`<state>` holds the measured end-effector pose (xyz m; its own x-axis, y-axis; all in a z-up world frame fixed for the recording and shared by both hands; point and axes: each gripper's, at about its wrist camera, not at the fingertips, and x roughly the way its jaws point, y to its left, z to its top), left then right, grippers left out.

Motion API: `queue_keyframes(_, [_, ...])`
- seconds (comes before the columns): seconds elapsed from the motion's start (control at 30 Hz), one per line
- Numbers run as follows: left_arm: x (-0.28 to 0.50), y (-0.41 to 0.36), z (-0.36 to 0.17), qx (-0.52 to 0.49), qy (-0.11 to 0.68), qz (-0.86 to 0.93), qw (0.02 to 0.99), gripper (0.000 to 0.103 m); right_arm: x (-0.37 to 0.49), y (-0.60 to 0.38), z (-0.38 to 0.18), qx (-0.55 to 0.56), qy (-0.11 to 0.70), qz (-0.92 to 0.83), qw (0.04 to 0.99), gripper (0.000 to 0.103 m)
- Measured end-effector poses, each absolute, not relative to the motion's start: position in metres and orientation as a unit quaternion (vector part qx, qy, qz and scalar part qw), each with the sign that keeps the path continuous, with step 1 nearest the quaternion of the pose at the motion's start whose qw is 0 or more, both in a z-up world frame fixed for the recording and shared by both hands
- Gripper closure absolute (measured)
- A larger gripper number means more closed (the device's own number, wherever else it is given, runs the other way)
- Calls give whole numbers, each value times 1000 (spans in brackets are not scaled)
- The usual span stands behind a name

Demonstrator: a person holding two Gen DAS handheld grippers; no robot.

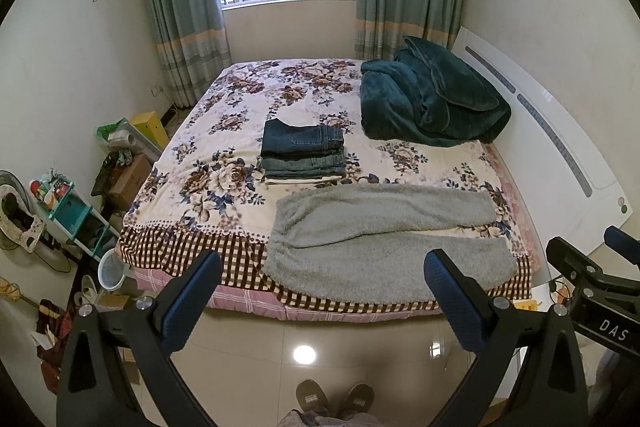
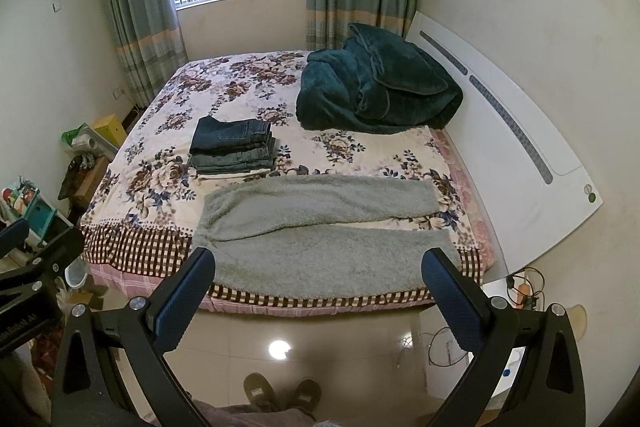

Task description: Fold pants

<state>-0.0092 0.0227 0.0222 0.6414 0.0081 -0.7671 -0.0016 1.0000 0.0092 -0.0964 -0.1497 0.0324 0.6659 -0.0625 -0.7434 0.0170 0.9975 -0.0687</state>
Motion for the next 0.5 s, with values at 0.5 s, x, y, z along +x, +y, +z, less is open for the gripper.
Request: queue_keyframes(0.5, [-8,20,25,5,421,1,907,0,-94,-140,39,-27,412,-23,911,0])
